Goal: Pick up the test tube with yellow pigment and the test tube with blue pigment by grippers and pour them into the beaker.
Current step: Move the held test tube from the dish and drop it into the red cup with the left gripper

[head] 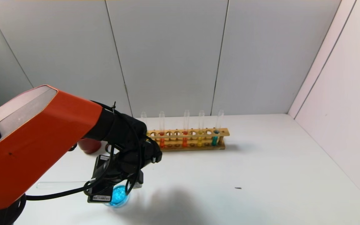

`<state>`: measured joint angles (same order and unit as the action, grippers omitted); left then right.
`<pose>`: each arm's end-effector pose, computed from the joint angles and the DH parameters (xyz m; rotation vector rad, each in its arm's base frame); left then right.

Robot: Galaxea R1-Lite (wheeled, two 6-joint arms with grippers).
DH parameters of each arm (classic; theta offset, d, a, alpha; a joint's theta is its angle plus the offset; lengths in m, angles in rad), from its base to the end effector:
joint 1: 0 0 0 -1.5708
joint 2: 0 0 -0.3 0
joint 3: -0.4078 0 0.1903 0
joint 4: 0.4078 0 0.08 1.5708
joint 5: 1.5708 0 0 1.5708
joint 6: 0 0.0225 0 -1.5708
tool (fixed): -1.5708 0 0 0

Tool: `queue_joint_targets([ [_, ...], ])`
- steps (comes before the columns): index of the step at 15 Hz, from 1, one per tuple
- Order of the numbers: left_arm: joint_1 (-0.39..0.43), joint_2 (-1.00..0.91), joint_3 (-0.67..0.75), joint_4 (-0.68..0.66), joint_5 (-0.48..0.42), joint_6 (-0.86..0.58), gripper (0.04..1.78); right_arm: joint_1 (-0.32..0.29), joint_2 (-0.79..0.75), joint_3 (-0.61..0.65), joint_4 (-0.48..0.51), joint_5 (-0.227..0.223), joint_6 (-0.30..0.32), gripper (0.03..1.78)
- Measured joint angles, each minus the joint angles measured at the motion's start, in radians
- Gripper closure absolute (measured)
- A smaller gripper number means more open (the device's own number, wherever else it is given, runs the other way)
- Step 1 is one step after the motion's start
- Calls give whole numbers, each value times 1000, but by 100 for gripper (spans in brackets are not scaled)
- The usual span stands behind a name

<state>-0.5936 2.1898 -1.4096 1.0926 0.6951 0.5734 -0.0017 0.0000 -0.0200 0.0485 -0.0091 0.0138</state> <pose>0.2753 -0.1684 0.0822 1.5748 1.5616 -0.3822 -0.0244 -0.0002 0.0760 0.0137 0.0284 -0.0110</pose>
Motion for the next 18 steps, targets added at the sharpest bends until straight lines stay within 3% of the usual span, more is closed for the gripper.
queue_joint_targets([
  [8, 8, -22, -5, -7, -19, -27, 150, 0, 0, 0, 0, 0, 0, 11],
  [14, 13, -185, -24, -32, -249, -290, 150, 0, 0, 0, 0, 0, 0, 11],
  [18, 68, -355, -19, -76, -281, -379, 150, 0, 0, 0, 0, 0, 0, 11],
])
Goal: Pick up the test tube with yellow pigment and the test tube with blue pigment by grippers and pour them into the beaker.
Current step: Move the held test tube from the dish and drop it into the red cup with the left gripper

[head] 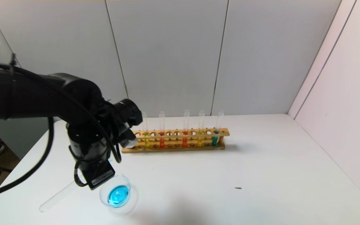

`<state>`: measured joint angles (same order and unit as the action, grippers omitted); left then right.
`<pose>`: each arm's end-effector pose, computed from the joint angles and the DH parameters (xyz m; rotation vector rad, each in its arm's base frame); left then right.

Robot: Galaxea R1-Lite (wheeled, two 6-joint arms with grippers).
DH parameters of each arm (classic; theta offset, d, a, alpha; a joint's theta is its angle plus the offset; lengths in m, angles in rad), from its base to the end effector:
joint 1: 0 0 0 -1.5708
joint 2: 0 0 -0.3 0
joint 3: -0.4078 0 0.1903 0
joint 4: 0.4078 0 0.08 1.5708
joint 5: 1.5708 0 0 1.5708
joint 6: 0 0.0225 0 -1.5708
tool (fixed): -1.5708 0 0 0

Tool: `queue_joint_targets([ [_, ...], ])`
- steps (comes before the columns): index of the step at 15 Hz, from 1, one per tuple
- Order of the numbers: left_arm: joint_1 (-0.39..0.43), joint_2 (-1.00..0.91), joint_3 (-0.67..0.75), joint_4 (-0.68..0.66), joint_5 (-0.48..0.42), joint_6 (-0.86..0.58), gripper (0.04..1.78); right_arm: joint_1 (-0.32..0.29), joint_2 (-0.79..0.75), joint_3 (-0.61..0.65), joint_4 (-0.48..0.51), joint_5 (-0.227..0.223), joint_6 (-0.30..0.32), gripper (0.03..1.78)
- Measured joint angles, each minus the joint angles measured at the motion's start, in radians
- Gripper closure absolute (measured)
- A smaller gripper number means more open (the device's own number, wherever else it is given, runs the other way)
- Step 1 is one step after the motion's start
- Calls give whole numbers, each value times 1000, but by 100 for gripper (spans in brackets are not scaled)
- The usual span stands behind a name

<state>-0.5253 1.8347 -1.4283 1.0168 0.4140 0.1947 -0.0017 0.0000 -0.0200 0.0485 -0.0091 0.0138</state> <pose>0.2497 -0.1343 0.1904 0.8115 1.2702 -0.2175 -0.0244 -0.0002 0.0760 0.0137 0.0284 -0.0110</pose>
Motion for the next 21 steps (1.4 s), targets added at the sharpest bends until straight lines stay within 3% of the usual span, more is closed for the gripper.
queue_joint_targets([
  [4, 129, -146, 11, -193, -35, -33, 150, 0, 0, 0, 0, 0, 0, 11],
  [10, 239, -242, 6, -435, -31, -67, 150, 0, 0, 0, 0, 0, 0, 11],
  [15, 371, -176, 6, -682, -49, -55, 150, 0, 0, 0, 0, 0, 0, 11],
  [21, 429, -12, -58, -877, -71, -64, 150, 0, 0, 0, 0, 0, 0, 11],
])
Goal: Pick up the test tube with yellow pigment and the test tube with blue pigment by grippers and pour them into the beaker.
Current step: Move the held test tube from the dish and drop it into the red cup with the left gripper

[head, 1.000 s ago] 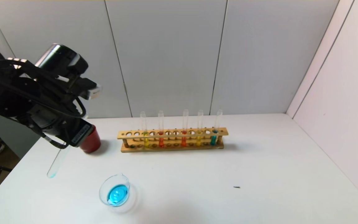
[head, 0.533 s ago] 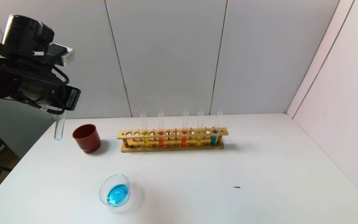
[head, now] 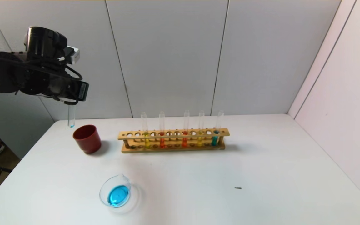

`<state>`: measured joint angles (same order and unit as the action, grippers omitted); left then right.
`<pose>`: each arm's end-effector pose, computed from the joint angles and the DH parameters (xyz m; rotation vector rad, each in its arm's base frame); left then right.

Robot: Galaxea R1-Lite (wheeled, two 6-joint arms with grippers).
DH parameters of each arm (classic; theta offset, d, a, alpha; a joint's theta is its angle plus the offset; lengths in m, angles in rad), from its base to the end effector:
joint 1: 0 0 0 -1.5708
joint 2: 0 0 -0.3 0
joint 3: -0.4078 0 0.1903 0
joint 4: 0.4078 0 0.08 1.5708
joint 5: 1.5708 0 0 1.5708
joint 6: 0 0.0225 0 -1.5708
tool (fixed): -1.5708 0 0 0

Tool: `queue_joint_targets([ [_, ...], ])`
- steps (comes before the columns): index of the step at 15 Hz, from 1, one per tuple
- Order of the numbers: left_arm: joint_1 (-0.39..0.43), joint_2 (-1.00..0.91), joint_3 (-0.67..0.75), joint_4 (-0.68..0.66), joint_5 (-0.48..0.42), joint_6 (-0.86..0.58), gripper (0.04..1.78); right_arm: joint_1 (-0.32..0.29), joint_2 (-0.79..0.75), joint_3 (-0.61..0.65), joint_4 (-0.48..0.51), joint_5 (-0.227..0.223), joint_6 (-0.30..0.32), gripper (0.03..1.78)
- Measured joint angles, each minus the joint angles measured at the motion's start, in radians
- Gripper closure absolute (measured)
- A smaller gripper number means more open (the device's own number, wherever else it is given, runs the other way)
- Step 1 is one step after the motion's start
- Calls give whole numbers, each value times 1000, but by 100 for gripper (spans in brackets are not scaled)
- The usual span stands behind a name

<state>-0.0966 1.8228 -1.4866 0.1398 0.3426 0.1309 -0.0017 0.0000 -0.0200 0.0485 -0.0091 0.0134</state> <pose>0.3536 -0.0267 0.2578 0.2318 0.4814 0.2107 -0.0244 -0.0002 0.0760 0.0133 0.0284 -0.0110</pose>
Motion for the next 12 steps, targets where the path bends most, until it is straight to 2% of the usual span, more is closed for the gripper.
queue_joint_targets([
  [2, 19, 63, -4, -81, 11, -1, 150, 0, 0, 0, 0, 0, 0, 11],
  [12, 41, 217, 7, -201, 10, -31, 150, 0, 0, 0, 0, 0, 0, 11],
])
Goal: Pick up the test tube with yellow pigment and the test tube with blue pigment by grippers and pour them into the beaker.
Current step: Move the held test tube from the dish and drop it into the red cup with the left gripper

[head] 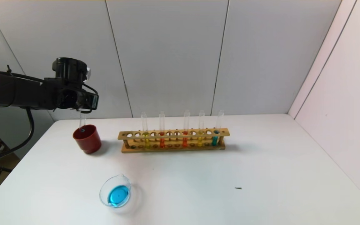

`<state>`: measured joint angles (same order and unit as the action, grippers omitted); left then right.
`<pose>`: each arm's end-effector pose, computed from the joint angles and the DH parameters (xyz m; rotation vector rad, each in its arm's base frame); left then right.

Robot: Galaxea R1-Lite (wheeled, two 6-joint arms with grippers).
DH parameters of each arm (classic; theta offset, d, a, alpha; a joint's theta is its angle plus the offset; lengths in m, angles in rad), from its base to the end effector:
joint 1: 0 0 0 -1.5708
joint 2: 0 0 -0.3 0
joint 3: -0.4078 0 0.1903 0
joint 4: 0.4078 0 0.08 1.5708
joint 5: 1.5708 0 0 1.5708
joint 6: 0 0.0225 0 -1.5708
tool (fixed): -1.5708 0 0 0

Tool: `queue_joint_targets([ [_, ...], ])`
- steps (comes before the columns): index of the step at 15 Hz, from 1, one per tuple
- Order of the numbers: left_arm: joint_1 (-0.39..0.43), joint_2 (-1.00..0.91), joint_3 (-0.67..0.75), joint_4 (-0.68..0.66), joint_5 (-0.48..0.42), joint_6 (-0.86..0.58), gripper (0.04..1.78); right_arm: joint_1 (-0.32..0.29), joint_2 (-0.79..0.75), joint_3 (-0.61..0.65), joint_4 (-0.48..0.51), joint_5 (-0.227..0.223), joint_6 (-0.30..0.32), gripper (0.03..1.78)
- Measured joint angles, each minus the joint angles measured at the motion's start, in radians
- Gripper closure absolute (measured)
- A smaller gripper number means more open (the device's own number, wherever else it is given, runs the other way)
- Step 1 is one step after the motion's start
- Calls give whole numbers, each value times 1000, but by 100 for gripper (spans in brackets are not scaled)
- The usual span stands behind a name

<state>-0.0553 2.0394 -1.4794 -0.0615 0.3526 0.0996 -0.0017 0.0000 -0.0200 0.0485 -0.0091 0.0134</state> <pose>0.4122 -0.0150 0.1905 0.1982 0.5045 0.2667 -0.0244 -0.0002 0.0760 0.0133 0.0284 -0.0110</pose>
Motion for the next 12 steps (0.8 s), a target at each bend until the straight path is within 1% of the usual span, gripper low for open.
queue_joint_targets([
  [3, -1, 10, 30, -16, -3, -30, 150, 0, 0, 0, 0, 0, 0, 11],
  [6, 0, 9, 92, -89, -3, -26, 150, 0, 0, 0, 0, 0, 0, 11],
  [10, 1, 2, 159, -114, -4, -31, 150, 0, 0, 0, 0, 0, 0, 11],
  [12, 2, 1, 199, -161, -6, -29, 150, 0, 0, 0, 0, 0, 0, 11],
])
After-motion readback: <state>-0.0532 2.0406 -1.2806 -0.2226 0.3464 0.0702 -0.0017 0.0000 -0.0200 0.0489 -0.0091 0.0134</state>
